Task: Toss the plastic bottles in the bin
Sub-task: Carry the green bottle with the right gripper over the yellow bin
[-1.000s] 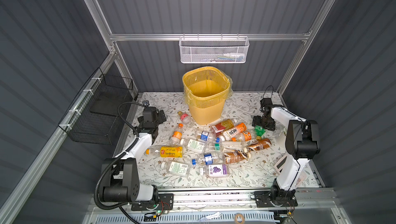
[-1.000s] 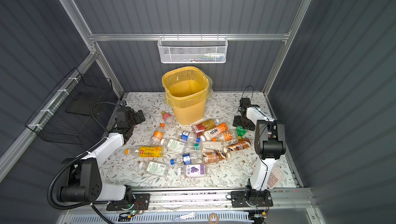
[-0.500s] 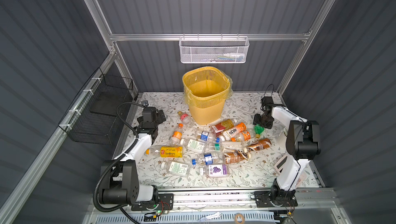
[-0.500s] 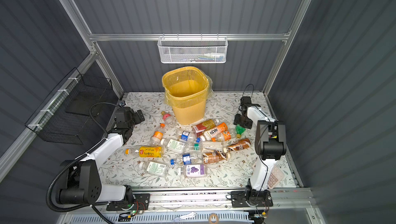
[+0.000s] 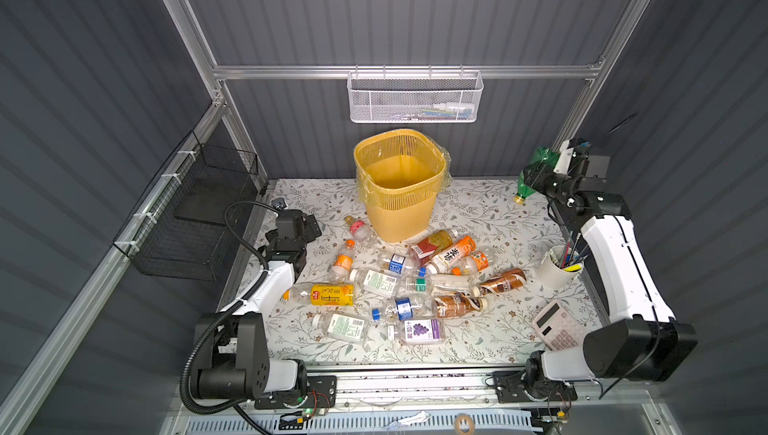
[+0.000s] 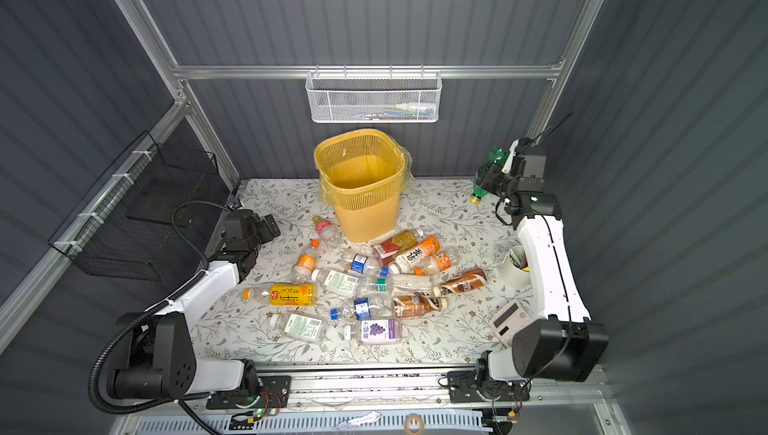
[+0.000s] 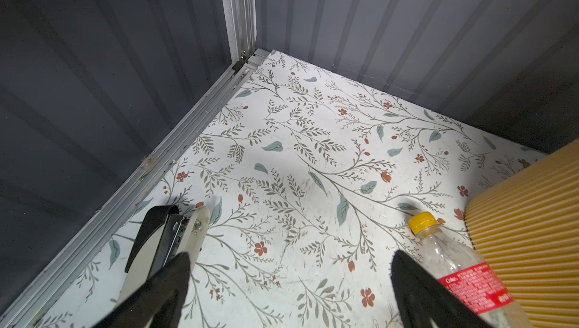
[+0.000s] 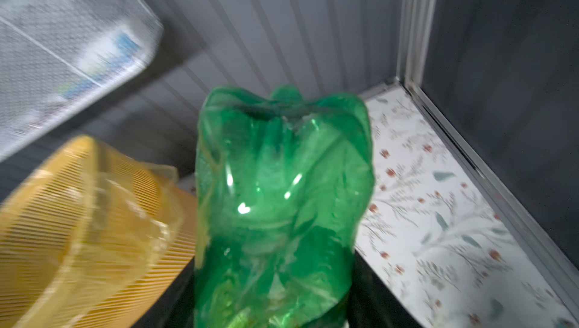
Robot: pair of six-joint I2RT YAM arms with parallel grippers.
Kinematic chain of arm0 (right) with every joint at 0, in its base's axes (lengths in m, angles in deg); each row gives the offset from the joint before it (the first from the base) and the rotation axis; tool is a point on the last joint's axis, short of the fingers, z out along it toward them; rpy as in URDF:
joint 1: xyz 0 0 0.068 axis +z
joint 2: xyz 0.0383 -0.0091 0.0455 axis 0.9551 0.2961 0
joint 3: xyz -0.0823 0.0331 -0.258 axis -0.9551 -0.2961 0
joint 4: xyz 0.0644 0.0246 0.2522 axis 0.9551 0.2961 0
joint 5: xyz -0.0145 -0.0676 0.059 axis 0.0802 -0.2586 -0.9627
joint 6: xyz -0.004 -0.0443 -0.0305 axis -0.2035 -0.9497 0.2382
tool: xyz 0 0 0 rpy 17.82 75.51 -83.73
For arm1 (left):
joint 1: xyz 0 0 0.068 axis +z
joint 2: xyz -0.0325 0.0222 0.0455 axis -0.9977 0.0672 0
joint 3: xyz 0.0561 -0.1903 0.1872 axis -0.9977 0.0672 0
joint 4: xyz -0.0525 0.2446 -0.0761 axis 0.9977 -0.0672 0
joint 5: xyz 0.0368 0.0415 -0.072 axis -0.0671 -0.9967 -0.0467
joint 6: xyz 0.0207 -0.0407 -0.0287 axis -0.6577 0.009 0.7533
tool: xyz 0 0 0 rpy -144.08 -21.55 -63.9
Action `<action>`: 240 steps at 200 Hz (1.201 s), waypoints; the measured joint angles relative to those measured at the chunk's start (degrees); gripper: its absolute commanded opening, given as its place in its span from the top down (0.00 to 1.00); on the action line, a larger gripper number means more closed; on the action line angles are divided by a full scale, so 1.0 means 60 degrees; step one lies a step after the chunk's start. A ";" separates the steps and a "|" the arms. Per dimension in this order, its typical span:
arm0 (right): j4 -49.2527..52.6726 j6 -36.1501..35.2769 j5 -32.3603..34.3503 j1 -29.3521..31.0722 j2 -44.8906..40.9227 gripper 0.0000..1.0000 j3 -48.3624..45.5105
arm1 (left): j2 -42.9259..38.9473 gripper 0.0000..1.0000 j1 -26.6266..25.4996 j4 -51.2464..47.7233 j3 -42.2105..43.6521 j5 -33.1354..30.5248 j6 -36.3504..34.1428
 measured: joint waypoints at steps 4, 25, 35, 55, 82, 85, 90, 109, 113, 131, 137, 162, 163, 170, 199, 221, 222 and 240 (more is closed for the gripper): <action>-0.0153 0.0113 -0.0120 0.0066 -0.0004 0.44 0.0146 | -0.0025 0.00 0.0000 -0.0004 0.0025 0.0022 0.0015; -0.0841 0.0630 -0.0688 0.0747 0.0353 0.42 0.1275 | -0.0146 0.00 0.0000 -0.0004 0.0117 0.0164 0.0109; -0.1027 0.0834 -0.0969 0.1169 0.0761 0.42 0.2000 | -0.0200 0.00 0.0000 -0.0004 0.0142 0.0240 0.0175; -0.1275 0.1064 -0.1628 0.2200 0.2120 0.36 0.3901 | -0.0288 0.00 0.0000 -0.0036 0.0175 0.0375 0.0259; -0.0135 0.0761 -0.2098 0.3442 0.4914 0.13 0.7745 | -0.0295 0.00 -0.0004 -0.0208 0.0175 0.0459 0.0401; 0.0084 0.0758 -0.2120 0.3541 0.5289 0.10 0.8258 | -0.0295 0.00 0.0000 -0.0259 0.0171 0.0466 0.0415; 0.0382 0.0634 -0.2138 0.3676 0.5792 0.04 0.8950 | -0.0295 0.00 0.0000 -0.0299 0.0171 0.0488 0.0430; 0.1494 0.0393 -0.2047 0.3810 0.6969 0.01 1.0459 | -0.0295 0.00 0.0000 -0.0492 0.0171 0.0521 0.0466; 0.1672 0.0386 -0.1971 0.3778 0.7002 0.01 1.0484 | -0.0295 0.00 -0.0004 -0.0535 0.0168 0.0521 0.0466; 0.2018 0.0280 -0.1596 0.3537 0.6615 0.01 0.9755 | -0.0295 0.00 0.0000 -0.0761 0.0153 0.0521 0.0466; 0.2014 0.0248 -0.1468 0.3417 0.6222 0.01 0.9140 | -0.0295 0.00 0.0000 -0.0805 0.0149 0.0521 0.0466; 0.1515 0.0178 -0.1049 0.2922 0.4167 0.01 0.6444 | -0.0324 0.00 -0.0004 -0.0976 0.0113 0.0521 0.0546; 0.1490 0.0175 -0.1035 0.2900 0.4087 0.01 0.6349 | -0.0328 0.00 -0.0004 -0.0976 0.0113 0.0521 0.0554; 0.1271 0.0146 -0.0914 0.2769 0.3483 0.01 0.5690 | -0.0339 0.00 -0.0004 -0.0991 0.0098 0.0525 0.0612; 0.0302 0.0113 -0.0645 0.2455 0.1464 0.01 0.3286 | -0.0339 0.00 -0.0004 -0.1147 -0.0040 0.0678 0.0896; -0.0189 0.0160 -0.0535 0.2218 0.0565 0.01 0.1494 | -0.0284 0.00 -0.0004 -0.1253 -0.0262 0.0856 0.1144; -0.0204 0.0160 -0.0517 0.2200 0.0525 0.01 0.1362 | -0.0284 0.00 -0.0004 -0.1253 -0.0270 0.0860 0.1151; -0.0350 0.0357 -0.0262 0.1923 0.0157 0.01 -0.0175 | -0.0266 0.00 -0.0004 -0.1257 -0.0313 0.0991 0.1355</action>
